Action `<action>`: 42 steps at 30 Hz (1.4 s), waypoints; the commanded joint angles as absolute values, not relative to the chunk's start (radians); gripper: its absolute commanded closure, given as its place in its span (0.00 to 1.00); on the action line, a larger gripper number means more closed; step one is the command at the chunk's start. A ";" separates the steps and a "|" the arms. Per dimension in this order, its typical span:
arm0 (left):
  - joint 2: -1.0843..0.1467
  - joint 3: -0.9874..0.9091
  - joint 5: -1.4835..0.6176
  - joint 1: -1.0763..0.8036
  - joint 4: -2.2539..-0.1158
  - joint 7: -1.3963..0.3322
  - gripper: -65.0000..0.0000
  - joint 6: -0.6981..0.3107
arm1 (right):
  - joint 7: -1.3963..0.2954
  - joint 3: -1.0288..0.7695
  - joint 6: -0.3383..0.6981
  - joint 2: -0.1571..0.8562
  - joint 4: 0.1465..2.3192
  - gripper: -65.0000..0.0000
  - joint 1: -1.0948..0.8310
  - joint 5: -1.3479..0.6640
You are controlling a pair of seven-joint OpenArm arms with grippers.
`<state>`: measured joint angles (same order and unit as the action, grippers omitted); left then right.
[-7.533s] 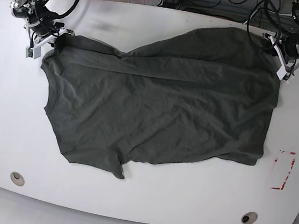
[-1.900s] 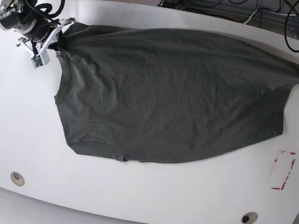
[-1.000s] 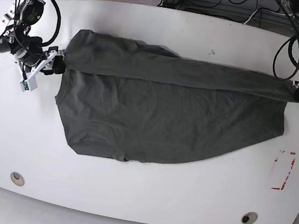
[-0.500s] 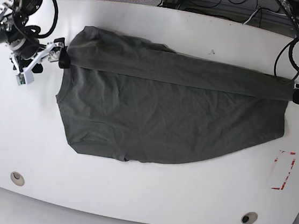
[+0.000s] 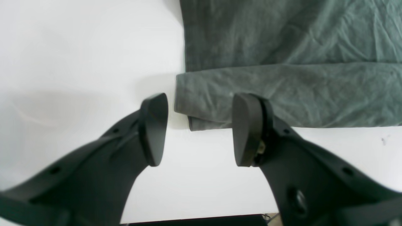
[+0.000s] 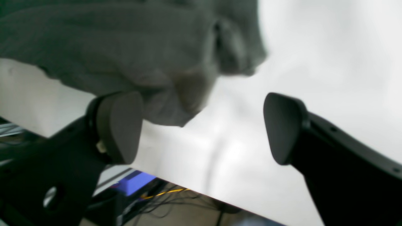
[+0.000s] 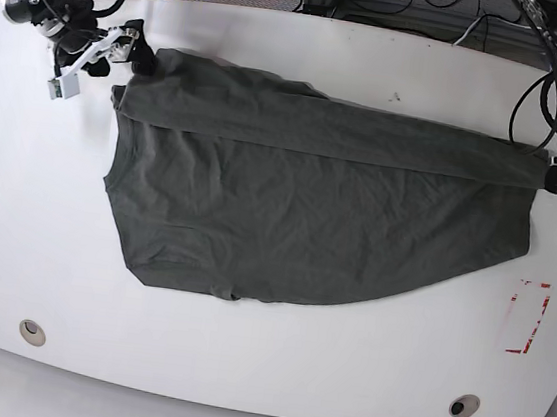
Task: Layout the t-shirt on the table in an organized manner, then fold the t-shirt properly
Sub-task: 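Release the shirt edge with the right gripper and raise it, then lower the right gripper onto the shirt edge and grasp the fabric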
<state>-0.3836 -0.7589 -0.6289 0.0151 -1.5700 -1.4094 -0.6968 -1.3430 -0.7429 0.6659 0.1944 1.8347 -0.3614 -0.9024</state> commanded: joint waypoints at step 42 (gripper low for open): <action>-0.443 -0.768 -0.647 0.025 -1.589 -1.396 0.53 -0.698 | -1.307 -0.535 0.698 0.140 1.675 0.89 -0.366 -0.935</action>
<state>-0.4191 -0.7639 -0.6319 0.0139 -1.5719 -1.4097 -0.6971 -1.3075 -0.5301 0.6956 0.1295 1.6638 -0.3664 -0.9257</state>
